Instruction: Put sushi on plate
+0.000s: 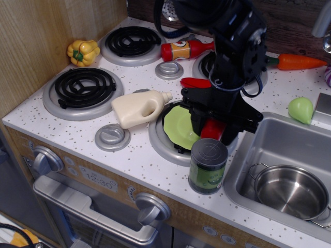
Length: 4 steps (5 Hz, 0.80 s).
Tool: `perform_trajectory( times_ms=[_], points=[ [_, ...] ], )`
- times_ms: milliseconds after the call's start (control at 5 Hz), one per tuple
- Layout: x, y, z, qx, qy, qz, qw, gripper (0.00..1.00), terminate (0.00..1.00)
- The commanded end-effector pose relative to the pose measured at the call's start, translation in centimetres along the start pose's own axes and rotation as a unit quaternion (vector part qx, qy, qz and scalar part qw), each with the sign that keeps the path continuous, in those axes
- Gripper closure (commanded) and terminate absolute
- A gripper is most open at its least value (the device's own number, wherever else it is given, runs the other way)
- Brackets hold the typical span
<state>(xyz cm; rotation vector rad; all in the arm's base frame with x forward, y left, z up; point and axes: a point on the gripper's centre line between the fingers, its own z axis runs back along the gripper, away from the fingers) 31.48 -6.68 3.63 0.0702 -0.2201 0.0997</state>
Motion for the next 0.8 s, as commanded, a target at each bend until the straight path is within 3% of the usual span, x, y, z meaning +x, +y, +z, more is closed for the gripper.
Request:
perform_trajectory(
  times_ms=[0,400,600],
  points=[
    [1.28,1.14,0.78,-0.015,-0.014,-0.019,0.9996,0.0,0.0],
    [1.28,1.14,0.78,-0.015,-0.014,-0.019,0.9996,0.0,0.0],
    [1.28,1.14,0.78,-0.015,-0.014,-0.019,0.9996,0.0,1.0]
  ],
)
